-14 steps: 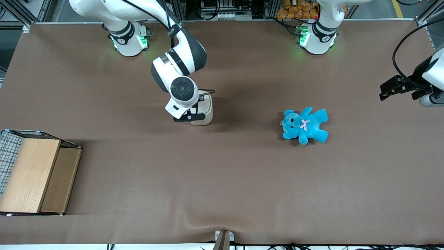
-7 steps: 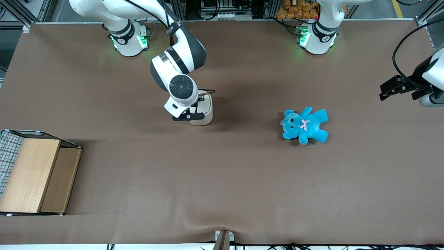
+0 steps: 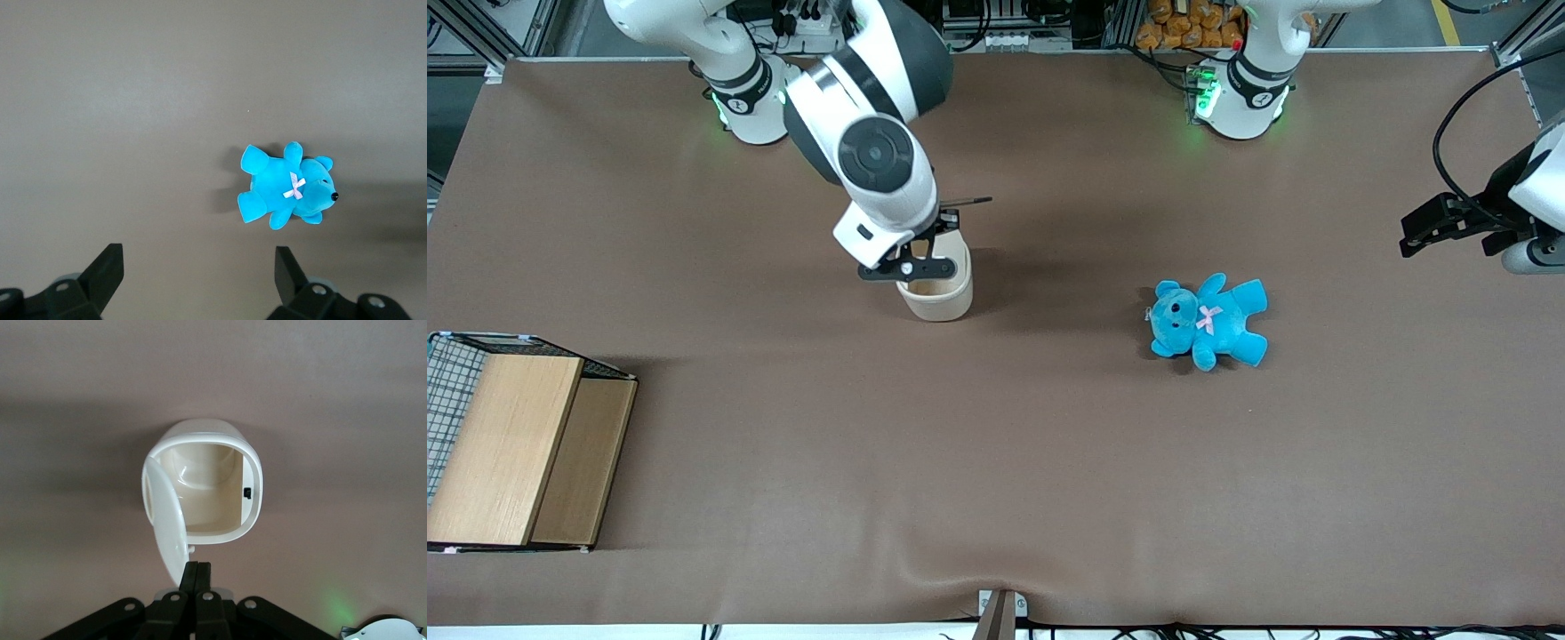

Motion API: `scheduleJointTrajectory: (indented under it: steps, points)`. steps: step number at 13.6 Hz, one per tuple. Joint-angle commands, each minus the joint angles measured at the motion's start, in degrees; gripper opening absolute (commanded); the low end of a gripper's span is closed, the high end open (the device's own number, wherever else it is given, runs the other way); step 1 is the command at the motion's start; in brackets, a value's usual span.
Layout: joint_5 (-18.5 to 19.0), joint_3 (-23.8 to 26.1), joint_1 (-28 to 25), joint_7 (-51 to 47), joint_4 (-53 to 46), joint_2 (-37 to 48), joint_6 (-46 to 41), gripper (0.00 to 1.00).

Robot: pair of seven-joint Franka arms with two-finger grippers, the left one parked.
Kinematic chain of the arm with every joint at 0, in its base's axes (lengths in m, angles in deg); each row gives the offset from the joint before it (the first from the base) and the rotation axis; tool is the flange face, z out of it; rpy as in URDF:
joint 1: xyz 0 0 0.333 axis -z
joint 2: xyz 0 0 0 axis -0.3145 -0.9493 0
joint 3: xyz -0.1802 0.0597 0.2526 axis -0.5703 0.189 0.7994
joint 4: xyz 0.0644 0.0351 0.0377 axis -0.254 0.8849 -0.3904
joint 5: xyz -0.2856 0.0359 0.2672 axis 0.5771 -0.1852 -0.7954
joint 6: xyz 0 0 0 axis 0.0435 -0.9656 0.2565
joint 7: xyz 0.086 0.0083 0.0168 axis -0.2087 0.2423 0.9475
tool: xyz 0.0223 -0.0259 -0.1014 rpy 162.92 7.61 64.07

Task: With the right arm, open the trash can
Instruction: 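Withdraw the right gripper away from the opened trash can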

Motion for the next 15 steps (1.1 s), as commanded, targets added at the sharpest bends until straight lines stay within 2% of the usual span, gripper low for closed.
scheduleJointTrajectory:
  steps: [1, 5, 7, 10, 15]
  points:
    - [0.0, -1.7, 2.0, -0.5, -0.5, 1.3, -0.3, 1.0]
    - [1.0, -7.5, 3.0, 1.3, -1.5, 2.9, -0.5, 1.0]
    - [3.4, -10.9, 3.0, 6.4, -1.5, 3.1, 0.0, 1.0]
    - [3.0, -18.2, 4.1, 17.5, -1.2, 4.0, 0.0, 1.0]
    - [3.2, -19.9, 11.1, 26.2, -0.9, 7.4, -2.5, 1.0]
